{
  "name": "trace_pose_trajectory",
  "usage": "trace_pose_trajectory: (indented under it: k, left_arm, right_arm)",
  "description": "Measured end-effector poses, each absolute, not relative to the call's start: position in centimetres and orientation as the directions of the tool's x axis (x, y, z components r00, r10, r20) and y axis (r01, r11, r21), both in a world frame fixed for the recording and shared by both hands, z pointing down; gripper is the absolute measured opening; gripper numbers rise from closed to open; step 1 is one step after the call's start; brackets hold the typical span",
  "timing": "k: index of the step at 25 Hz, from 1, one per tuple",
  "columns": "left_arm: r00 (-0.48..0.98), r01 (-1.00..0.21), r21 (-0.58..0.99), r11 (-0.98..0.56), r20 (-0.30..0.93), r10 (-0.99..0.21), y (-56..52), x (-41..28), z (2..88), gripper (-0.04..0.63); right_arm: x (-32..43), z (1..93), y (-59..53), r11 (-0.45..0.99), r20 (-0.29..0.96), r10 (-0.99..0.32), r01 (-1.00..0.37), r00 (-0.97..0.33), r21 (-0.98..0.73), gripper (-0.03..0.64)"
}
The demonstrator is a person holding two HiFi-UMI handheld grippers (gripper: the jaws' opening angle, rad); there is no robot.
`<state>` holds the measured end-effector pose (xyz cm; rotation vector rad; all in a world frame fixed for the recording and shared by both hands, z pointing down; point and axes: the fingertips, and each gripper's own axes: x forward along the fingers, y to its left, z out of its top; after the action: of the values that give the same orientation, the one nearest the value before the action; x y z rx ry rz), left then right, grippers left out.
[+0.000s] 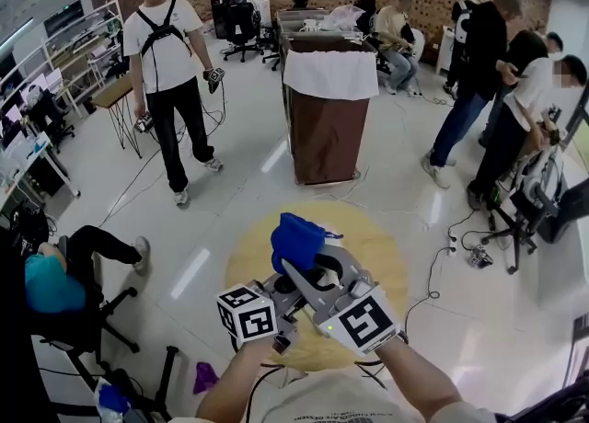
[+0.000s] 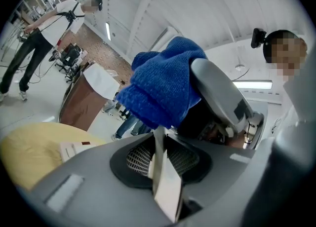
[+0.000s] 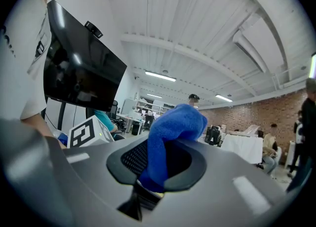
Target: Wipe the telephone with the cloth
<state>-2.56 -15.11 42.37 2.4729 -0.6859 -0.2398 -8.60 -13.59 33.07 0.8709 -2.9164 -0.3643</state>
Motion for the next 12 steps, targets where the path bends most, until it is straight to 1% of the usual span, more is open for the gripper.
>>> trace_pose_trajectory:
  k: [3, 5, 8, 10, 12]
  left_arm:
    - [0.859, -0.411, 0.562, -0.717, -0.023, -0.511, -14.6, -2.5, 42.5, 0.074]
    - [0.862, -0.404, 0.565, -0.72, -0.028, -0.505, -14.2, -2.7, 42.5, 0.074]
    - [0.866, -0.391, 0.572, -0.721, -0.036, -0.499, -13.8, -2.9, 42.4, 0.074]
    - [0.868, -0.38, 0.584, -0.717, -0.043, -0.495, -13.5, -3.1, 42.3, 0.074]
    - [0.872, -0.359, 0.594, -0.72, -0.06, -0.485, -13.2, -3.3, 42.0, 0.074]
  right_arm:
    - [-7.8, 31.2, -14.0, 0.791, -0.06, -0.563, -0.558, -0.824, 0.25, 0.071]
    - [-6.6, 29.6, -14.9, 0.758, -0.114, -0.594, -0.602, -0.796, 0.251, 0.071]
    - [-3.6, 27.6, -16.9, 0.647, -0.199, -0.667, -0.691, -0.718, 0.322, 0.071]
    - [-1.9, 27.5, -18.4, 0.58, -0.215, -0.705, -0.724, -0.676, 0.374, 0.071]
    - [-0.8, 28.8, -19.7, 0.562, -0.195, -0.727, -0.734, -0.658, 0.382, 0.071]
